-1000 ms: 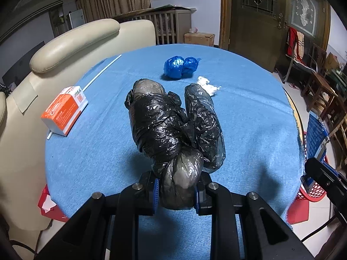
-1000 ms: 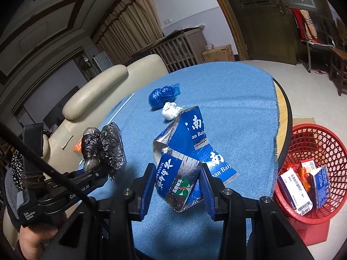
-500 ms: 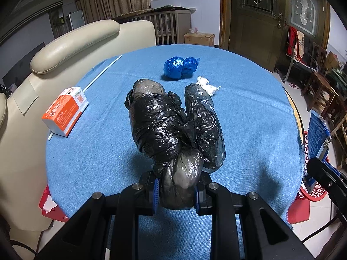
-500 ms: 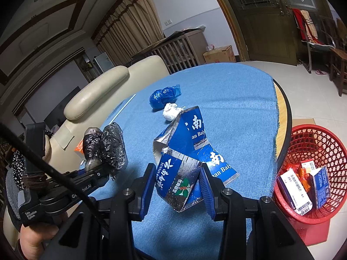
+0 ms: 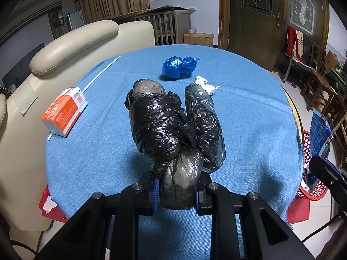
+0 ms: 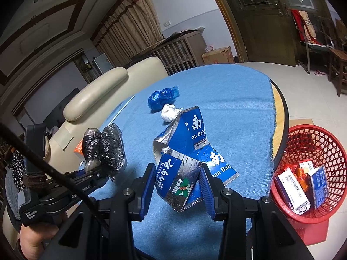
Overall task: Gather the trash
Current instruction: 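Carry the black bags and blue-white packet over the red wastebasket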
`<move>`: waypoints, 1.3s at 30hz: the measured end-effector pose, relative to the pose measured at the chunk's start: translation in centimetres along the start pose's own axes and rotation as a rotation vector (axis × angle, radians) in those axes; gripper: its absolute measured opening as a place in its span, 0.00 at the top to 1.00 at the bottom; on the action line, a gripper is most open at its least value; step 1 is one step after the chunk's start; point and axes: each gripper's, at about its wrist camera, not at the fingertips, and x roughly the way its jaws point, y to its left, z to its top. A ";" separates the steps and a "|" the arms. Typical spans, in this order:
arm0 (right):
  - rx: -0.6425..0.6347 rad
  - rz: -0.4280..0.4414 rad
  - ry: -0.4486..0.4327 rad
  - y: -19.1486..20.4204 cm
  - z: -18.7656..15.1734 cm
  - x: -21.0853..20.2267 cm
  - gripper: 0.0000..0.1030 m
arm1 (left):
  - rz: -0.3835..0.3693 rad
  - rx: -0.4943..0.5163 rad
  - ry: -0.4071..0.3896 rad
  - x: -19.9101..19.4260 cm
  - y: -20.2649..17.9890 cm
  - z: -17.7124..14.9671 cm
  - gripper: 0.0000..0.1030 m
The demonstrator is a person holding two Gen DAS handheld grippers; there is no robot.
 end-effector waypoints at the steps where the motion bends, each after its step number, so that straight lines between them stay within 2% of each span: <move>1: 0.003 -0.002 -0.003 -0.1 0.0 -0.1 0.58 | -0.001 0.003 0.000 0.0 -0.1 0.0 0.75; 12: 0.064 -0.049 -0.048 -2.7 0.1 -2.1 0.58 | -0.011 0.040 -0.005 0.2 -1.1 0.2 0.75; 20: 0.155 -0.123 -0.092 -7.1 -0.2 -4.9 0.58 | -0.027 0.089 -0.007 0.3 -3.4 0.6 0.75; 29: 0.254 -0.263 -0.093 -14.2 -0.6 -8.2 0.58 | -0.122 0.204 -0.003 0.7 -9.4 1.3 0.75; 37: 0.273 -0.333 -0.042 -18.7 0.3 -8.0 0.58 | -0.214 0.315 0.016 1.3 -16.5 1.9 0.76; 39: 0.285 -0.353 -0.035 -20.0 0.6 -7.6 0.55 | -0.234 0.339 0.017 1.3 -18.2 2.1 0.75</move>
